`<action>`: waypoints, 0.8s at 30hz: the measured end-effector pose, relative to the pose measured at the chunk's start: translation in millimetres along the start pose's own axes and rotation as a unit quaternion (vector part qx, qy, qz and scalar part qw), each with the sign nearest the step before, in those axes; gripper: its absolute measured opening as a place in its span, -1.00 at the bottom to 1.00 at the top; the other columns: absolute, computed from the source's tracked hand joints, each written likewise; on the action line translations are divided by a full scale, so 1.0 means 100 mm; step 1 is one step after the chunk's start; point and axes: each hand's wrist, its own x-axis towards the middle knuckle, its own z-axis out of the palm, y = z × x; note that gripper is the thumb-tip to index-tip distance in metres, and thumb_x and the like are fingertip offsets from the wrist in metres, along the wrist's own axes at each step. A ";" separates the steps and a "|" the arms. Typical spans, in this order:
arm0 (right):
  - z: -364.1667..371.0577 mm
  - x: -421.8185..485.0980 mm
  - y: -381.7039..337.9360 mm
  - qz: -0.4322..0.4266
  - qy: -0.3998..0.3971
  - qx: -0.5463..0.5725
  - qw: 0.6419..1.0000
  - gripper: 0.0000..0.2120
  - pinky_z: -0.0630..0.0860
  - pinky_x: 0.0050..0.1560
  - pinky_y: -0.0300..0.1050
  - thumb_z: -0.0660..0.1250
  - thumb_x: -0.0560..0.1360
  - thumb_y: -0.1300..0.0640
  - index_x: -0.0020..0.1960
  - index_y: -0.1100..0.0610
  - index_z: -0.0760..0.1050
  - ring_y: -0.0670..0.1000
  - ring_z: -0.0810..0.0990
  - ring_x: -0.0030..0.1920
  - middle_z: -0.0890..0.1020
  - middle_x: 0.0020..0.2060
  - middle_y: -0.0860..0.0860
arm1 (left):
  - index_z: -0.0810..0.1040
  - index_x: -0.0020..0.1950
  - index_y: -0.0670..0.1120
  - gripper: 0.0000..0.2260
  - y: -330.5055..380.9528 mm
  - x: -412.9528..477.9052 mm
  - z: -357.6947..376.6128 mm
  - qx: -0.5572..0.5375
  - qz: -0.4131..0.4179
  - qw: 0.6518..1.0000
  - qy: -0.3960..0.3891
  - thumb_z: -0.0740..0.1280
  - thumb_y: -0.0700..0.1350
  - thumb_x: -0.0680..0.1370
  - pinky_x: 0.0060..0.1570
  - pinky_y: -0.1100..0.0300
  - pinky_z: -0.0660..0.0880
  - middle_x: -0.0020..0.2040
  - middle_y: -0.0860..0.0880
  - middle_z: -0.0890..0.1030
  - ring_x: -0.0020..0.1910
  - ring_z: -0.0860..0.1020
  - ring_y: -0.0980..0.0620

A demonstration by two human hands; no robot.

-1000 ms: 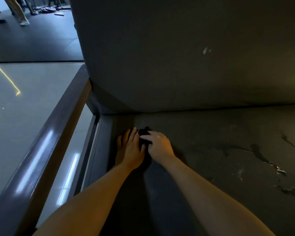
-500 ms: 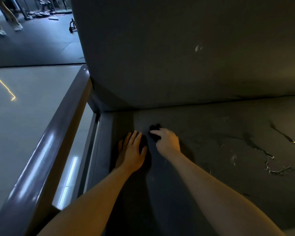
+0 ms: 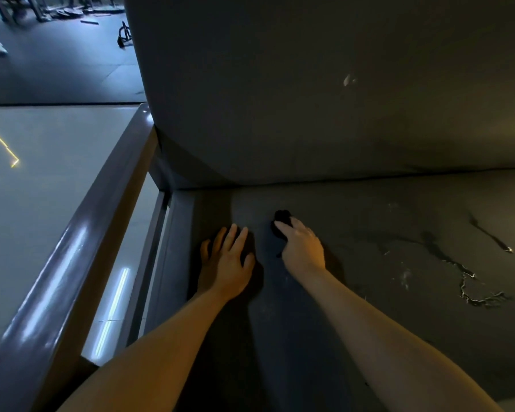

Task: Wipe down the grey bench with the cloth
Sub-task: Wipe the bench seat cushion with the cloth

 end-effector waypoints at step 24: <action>0.34 0.86 -0.32 -0.160 -0.021 -0.039 0.986 -0.44 0.37 0.41 0.02 0.14 0.61 0.38 0.53 -0.02 0.39 0.15 0.27 0.40 0.38 0.45 0.10 | 0.02 0.64 0.12 -0.37 -0.02 0.16 -0.10 -0.063 -0.061 0.996 0.029 0.19 0.20 0.63 0.55 -0.13 -0.11 0.65 0.04 -0.01 0.61 -0.10 0.00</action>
